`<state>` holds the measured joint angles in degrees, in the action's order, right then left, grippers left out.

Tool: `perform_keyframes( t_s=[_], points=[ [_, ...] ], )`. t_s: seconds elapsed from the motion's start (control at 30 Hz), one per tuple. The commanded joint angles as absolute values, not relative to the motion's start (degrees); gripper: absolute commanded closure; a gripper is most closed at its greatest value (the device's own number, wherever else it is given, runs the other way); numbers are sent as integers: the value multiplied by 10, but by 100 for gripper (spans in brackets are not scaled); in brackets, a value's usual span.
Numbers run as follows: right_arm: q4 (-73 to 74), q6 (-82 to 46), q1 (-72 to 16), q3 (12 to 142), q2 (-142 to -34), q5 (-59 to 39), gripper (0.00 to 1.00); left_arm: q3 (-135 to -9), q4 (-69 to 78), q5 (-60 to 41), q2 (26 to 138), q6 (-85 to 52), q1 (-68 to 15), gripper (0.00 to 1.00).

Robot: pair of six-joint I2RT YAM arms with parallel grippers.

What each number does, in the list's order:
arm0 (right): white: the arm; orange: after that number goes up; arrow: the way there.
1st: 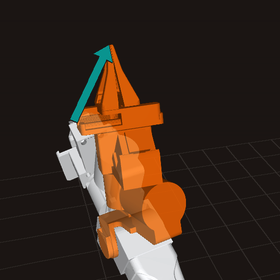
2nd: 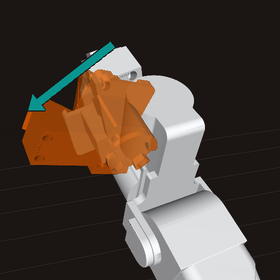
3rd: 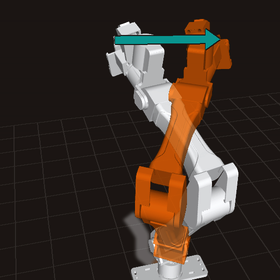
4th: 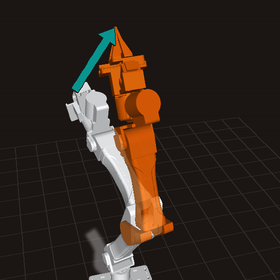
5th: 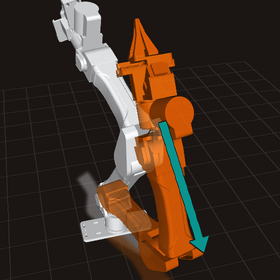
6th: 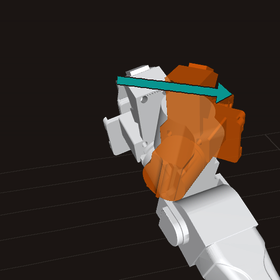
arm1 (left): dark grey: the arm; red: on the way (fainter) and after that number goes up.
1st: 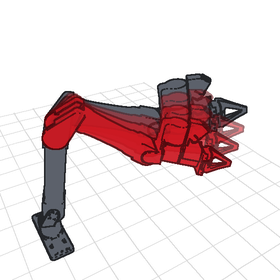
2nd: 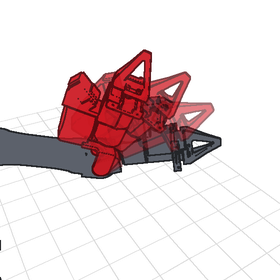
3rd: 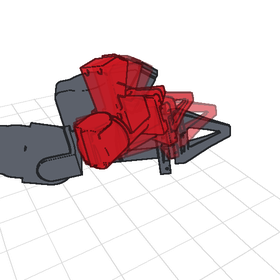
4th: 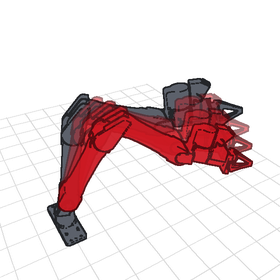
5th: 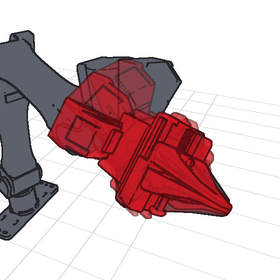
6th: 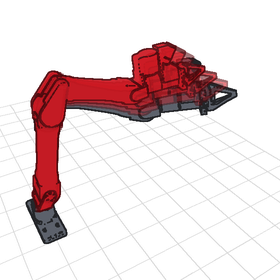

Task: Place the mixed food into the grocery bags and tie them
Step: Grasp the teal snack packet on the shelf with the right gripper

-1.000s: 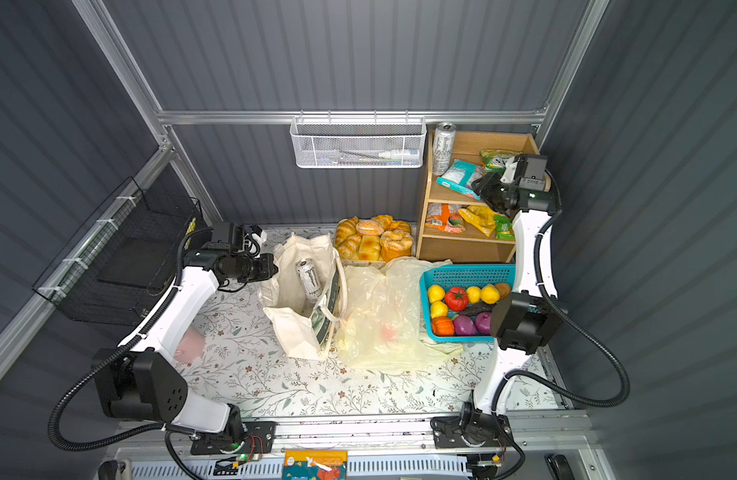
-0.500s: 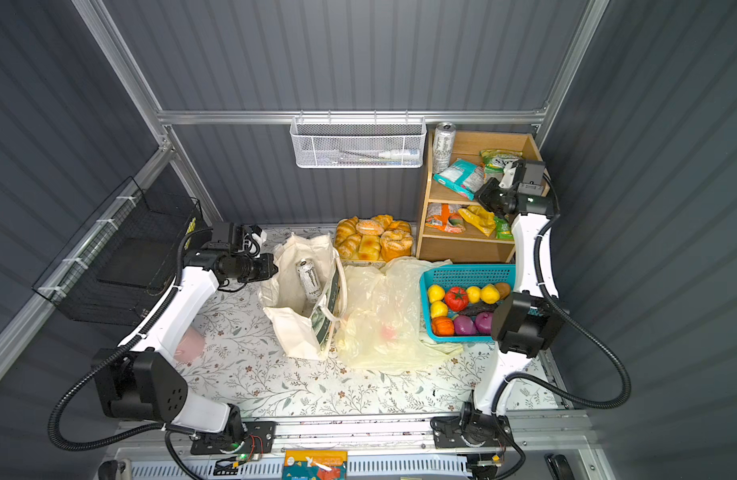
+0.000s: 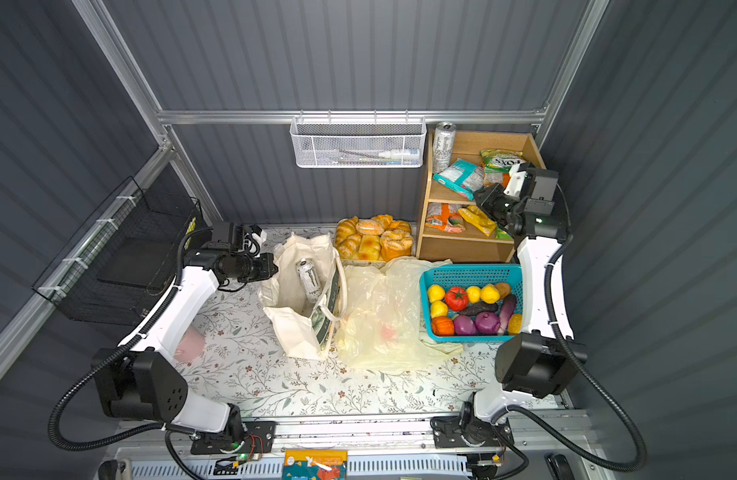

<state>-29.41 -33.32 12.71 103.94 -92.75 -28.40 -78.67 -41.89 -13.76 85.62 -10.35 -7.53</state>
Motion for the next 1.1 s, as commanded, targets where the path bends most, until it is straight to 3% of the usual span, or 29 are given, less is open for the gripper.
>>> perform_keyframes(
  t_s=[0.0,0.23,0.5,0.67,0.9,1.07],
  points=[
    [-276,-346,126,1052,-955,-303,43,-802,-420,-148,861,-111,-79,100],
    [-349,-203,81,1171,-1022,-223,38,-800,-419,-147,864,-111,-79,100],
    [-311,5,18,1172,-1044,-33,37,-805,-424,-143,872,-108,-79,100],
    [-307,42,11,1186,-1070,1,38,-805,-426,-141,872,-106,-79,100],
    [-305,75,-4,1162,-1071,1,48,-803,-422,-146,875,-112,-79,100],
    [-306,91,-15,1145,-1070,19,64,-802,-421,-148,875,-115,-79,100]
  ],
)
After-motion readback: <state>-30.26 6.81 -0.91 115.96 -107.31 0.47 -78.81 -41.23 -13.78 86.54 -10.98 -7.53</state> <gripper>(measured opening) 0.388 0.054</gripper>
